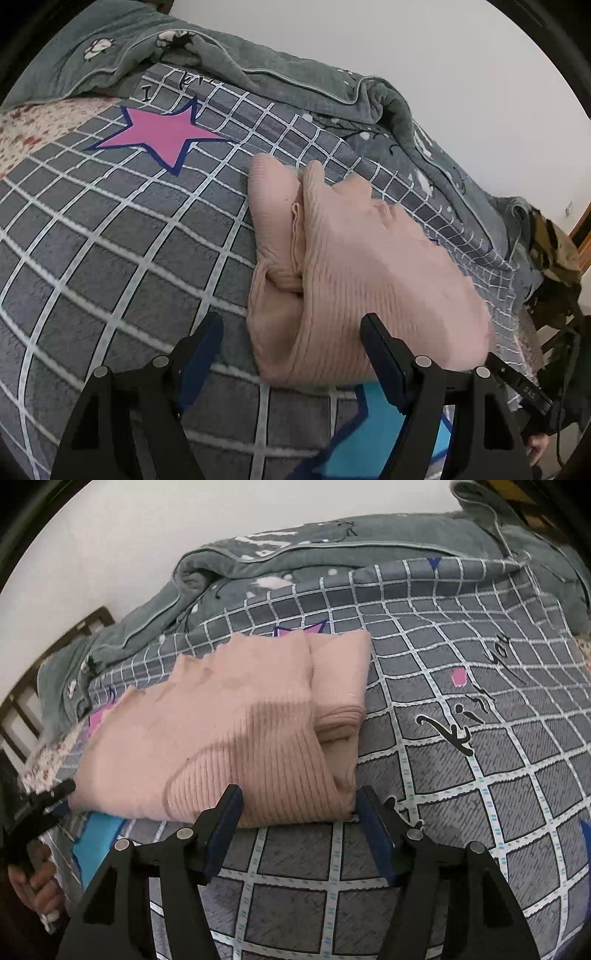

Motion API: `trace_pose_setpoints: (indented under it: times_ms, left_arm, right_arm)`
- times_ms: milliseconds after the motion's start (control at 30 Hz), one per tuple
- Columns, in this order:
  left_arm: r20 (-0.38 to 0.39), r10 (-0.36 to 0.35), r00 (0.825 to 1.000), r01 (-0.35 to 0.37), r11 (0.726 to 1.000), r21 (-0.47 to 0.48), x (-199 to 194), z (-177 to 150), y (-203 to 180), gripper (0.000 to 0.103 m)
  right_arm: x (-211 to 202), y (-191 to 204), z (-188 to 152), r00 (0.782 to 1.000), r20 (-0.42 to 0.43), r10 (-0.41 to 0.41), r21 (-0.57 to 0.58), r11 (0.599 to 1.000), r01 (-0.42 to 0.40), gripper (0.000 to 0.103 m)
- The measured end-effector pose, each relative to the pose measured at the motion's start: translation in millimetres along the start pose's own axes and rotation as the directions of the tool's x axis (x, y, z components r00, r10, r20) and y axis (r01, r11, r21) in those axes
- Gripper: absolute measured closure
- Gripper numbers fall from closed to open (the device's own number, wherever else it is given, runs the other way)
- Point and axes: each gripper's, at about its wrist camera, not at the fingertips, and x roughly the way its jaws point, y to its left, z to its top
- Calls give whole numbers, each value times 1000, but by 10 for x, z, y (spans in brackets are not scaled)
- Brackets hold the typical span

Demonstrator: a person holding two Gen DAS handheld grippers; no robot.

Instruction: Fold small clothes

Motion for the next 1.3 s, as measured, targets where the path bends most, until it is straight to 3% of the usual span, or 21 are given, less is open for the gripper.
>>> trace_pose_setpoints:
  times_ms: [233, 333, 400, 600, 733, 867, 1133, 1200, 1233, 1300]
  left_arm:
    - [-5, 30, 1000, -30, 1000, 7, 123, 38, -57, 31]
    - [-2, 30, 1000, -30, 1000, 3, 115, 26, -41, 55]
    - [0, 23, 1000, -23, 1000, -9, 105, 14, -11, 61]
    - [0, -1, 1000, 1, 999, -36, 107, 13, 28, 59]
    - [-1, -17, 1000, 17, 999, -47, 134, 27, 16, 48]
    - [0, 11, 1000, -11, 999, -31, 170, 46, -62, 43]
    - [-4, -5, 1000, 5, 1000, -15, 160, 42, -46, 43]
    - [-3, 22, 1000, -22, 1000, -1, 161, 35, -68, 59]
    - [-8, 20, 1000, -20, 1000, 7, 167, 32, -73, 77]
    - [-18, -7, 1000, 7, 1000, -10, 177, 37, -43, 80]
  right_arm:
    - [87, 23, 61, 1000, -5, -23, -16, 1000, 23, 40]
    - [78, -18, 65, 1000, 4, -23, 9, 1000, 23, 47]
    - [74, -37, 64, 1000, 6, -26, 20, 999, 26, 53]
    - [72, -74, 64, 1000, 3, -15, 44, 999, 15, 57]
    - [79, -82, 51, 1000, 9, -13, 41, 999, 13, 56]
    - [104, -85, 74, 1000, 5, -4, 54, 999, 4, 54]
    - [111, -143, 83, 999, 4, 39, 78, 996, -39, 53]
    - [110, -140, 78, 1000, 5, 28, 77, 997, -29, 60]
    - [114, -135, 69, 1000, 4, 13, 73, 997, -13, 70]
    - [117, -139, 66, 1000, 0, 27, 76, 997, -27, 80]
